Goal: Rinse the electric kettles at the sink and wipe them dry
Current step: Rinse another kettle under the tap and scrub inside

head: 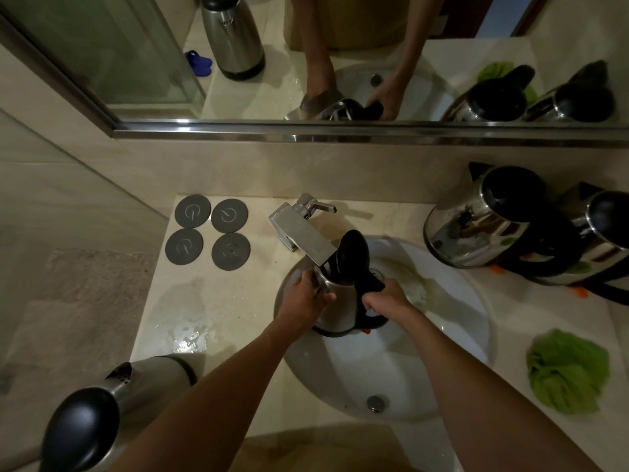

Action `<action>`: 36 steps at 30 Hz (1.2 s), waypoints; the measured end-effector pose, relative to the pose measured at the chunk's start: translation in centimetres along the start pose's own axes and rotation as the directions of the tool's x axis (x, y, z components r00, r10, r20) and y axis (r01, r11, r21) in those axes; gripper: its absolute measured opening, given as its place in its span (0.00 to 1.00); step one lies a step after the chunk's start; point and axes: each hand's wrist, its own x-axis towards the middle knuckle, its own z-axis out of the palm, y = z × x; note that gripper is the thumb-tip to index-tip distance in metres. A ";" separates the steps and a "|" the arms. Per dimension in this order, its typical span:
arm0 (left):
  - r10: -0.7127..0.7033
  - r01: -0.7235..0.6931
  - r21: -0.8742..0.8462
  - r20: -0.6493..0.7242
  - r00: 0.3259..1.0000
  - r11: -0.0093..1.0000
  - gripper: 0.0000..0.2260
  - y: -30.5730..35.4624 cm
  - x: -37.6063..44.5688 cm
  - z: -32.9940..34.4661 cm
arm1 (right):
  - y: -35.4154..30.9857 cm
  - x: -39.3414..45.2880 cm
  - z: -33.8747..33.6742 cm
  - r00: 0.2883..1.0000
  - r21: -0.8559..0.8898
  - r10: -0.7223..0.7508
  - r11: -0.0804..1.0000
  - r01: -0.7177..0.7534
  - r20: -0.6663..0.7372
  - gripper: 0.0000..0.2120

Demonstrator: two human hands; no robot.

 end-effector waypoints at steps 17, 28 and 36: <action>-0.009 0.008 0.024 0.020 1.000 1.000 0.25 0.2 0.5 -0.6 | -0.3 -0.1 0.0 1.000 -0.021 0.016 1.000 -0.016 -0.003 0.10; -0.006 0.006 -0.003 -0.007 1.000 1.000 0.23 0.3 0.3 -0.5 | -0.3 -0.1 0.1 1.000 -0.009 0.026 1.000 -0.026 0.002 0.13; -0.009 0.009 -0.023 0.003 1.000 1.000 0.22 0.3 0.2 -0.5 | -0.3 0.0 0.1 0.999 -0.012 0.036 0.999 -0.036 0.000 0.15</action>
